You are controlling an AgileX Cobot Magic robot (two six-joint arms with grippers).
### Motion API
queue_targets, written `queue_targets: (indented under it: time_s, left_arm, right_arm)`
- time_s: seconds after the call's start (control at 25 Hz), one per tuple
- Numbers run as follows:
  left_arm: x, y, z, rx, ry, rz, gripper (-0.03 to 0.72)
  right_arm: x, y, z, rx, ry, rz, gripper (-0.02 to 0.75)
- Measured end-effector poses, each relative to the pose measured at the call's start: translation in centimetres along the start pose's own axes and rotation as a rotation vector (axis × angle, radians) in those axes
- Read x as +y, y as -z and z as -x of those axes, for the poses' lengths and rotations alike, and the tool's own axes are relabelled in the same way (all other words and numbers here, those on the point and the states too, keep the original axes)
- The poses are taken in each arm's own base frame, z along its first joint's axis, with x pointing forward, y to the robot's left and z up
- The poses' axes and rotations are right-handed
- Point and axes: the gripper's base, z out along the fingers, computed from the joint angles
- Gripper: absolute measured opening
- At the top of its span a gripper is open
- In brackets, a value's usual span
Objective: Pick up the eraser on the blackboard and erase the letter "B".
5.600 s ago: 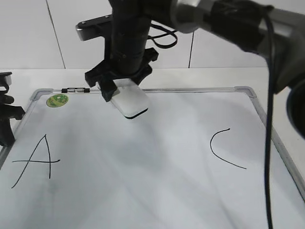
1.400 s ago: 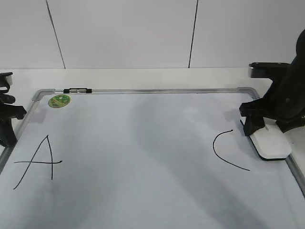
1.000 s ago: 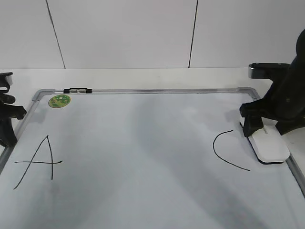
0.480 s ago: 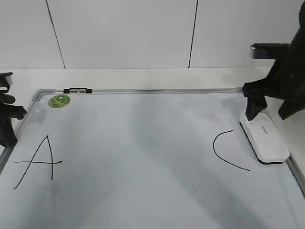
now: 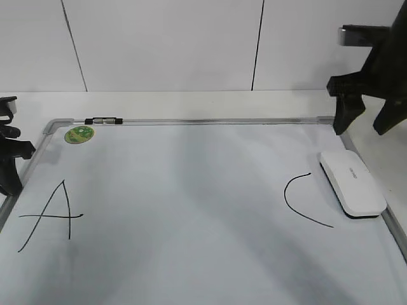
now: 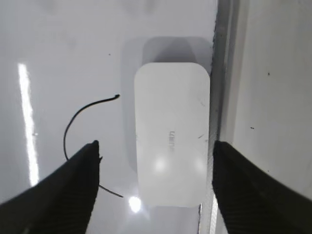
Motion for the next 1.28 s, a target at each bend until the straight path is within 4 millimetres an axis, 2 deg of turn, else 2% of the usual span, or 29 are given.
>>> queue_targets:
  time_s: [0.16,0.36,0.52,0.68,0.88,1.12,1.28]
  left_arm:
    - [0.0,0.0,0.0,0.003,-0.009,-0.001,0.053]
    - [-0.1,0.6,0.6,0.019,-0.026,-0.009,0.162]
    - [-0.4,2.3,1.9,-0.014,-0.042,-0.012,0.265]
    - [-0.6,4.2,2.7,-0.007,-0.069,-0.002,0.292]
    - [0.0,6.4,3.3,0.017,-0.059,0.098,0.296]
    - [0.2,7.7,3.2,-0.003,-0.038,0.148,0.297]
    - [-0.6,11.0,2.3,-0.090,-0.036,0.129,0.296]
  right_arm:
    - [0.5,1.1,0.6,-0.039,-0.011,0.042,0.571]
    - [0.9,1.5,0.8,-0.048,-0.025,0.086,0.571]
    - [1.0,1.5,0.8,-0.046,-0.029,0.101,0.571]
    - [1.0,1.7,0.7,-0.052,-0.029,0.102,0.571]
    - [1.1,4.1,0.0,-0.112,-0.017,0.109,0.571]
    - [1.2,8.0,-1.6,-0.203,-0.003,0.116,0.571]
    - [1.2,10.7,-3.9,-0.263,0.004,0.121,0.571]
